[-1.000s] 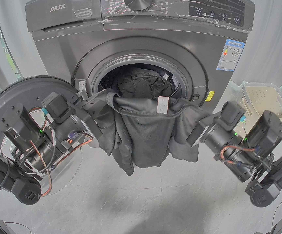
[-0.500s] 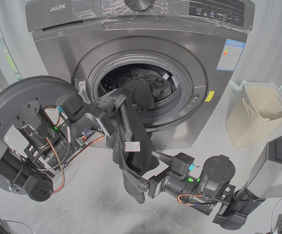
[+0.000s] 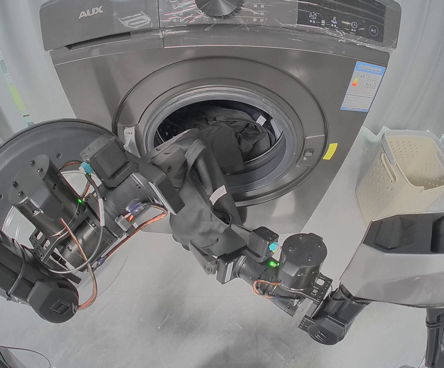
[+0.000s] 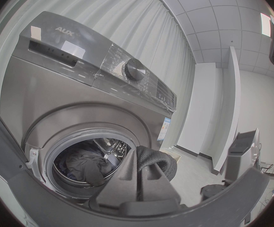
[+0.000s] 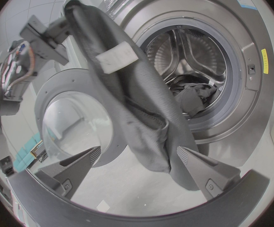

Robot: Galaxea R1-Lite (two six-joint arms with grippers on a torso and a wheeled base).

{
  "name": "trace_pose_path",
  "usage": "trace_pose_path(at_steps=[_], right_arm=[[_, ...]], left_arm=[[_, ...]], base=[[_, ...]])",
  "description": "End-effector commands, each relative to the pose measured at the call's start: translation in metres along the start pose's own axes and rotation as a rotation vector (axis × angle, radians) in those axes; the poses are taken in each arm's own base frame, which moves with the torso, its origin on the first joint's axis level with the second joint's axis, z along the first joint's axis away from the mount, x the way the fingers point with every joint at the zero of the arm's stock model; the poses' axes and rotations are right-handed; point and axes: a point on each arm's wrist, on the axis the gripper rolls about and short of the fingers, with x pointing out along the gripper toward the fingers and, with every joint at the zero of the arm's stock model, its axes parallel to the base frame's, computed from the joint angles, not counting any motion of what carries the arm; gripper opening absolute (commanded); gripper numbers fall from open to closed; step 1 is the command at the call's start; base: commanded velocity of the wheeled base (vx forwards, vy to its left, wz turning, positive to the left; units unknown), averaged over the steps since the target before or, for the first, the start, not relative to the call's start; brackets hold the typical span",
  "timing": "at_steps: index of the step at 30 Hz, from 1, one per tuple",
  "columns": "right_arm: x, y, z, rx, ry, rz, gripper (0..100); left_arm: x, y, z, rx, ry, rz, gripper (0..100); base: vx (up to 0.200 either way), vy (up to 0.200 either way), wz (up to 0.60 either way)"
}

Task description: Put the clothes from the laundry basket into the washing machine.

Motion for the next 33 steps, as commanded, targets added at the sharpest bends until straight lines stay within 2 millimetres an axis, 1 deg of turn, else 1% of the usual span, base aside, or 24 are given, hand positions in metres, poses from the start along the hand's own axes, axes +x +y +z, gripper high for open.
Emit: trace_pose_path(at_steps=[1, 3, 4, 8, 11, 15, 18, 21, 22, 26, 29, 31, 32, 33], right_arm=[[0.023, -0.026, -0.006, -0.002, -0.034, -0.062, 100], [0.026, -0.033, -0.003, -0.001, -0.051, -0.079, 100], [0.026, -0.033, -0.003, -0.001, -0.051, -0.079, 100], [0.031, -0.049, 0.005, 0.000, -0.085, -0.118, 100], [0.035, -0.056, 0.006, -0.001, -0.100, -0.131, 100], [0.041, -0.056, -0.001, -0.003, -0.097, -0.127, 100], [0.045, -0.053, -0.009, -0.006, -0.089, -0.116, 100], [0.050, -0.051, -0.009, -0.010, -0.108, -0.110, 100], [0.052, -0.050, -0.007, -0.009, -0.120, -0.108, 0], [0.053, -0.049, -0.003, -0.009, -0.134, -0.101, 0], [0.051, -0.055, 0.000, -0.008, -0.141, -0.113, 0], [0.046, -0.059, 0.004, -0.006, -0.140, -0.129, 0], [0.042, -0.061, 0.010, -0.004, -0.144, -0.136, 0], [0.042, -0.062, 0.012, -0.004, -0.146, -0.137, 0]], left_arm=[[-0.003, -0.006, 0.011, 0.000, -0.030, -0.016, 0], [-0.003, -0.006, 0.010, -0.001, -0.029, -0.016, 0], [-0.003, -0.006, 0.010, -0.001, -0.029, -0.016, 0], [-0.003, -0.006, 0.010, -0.001, -0.027, -0.018, 0], [-0.003, -0.006, 0.010, -0.001, -0.028, -0.018, 0], [-0.003, -0.008, 0.010, -0.004, -0.028, -0.025, 0], [-0.003, -0.008, 0.010, -0.004, -0.028, -0.025, 0], [-0.003, -0.008, 0.011, -0.006, -0.029, -0.027, 0], [-0.003, -0.008, 0.011, -0.008, -0.029, -0.028, 0], [-0.004, -0.008, 0.010, -0.012, -0.025, -0.026, 0], [-0.005, -0.005, 0.007, -0.010, -0.015, -0.016, 0], [-0.005, 0.000, 0.005, -0.005, -0.005, 0.004, 0], [-0.006, 0.007, 0.004, 0.003, -0.003, 0.025, 0], [-0.006, 0.008, 0.005, 0.004, -0.004, 0.028, 0]], base=[[0.000, 0.000, 0.00], [0.000, 0.000, 0.00], [0.000, 0.000, 0.00], [0.000, 0.000, 0.00], [0.000, 0.000, 0.00], [0.000, 0.000, 0.00], [0.000, 0.000, 0.00], [0.000, 0.000, 0.00], [0.000, 0.000, 0.00], [0.000, 0.000, 0.00], [0.000, 0.000, 0.00], [0.000, 0.000, 0.00], [0.000, 0.000, 0.00], [0.000, 0.000, 0.00]])
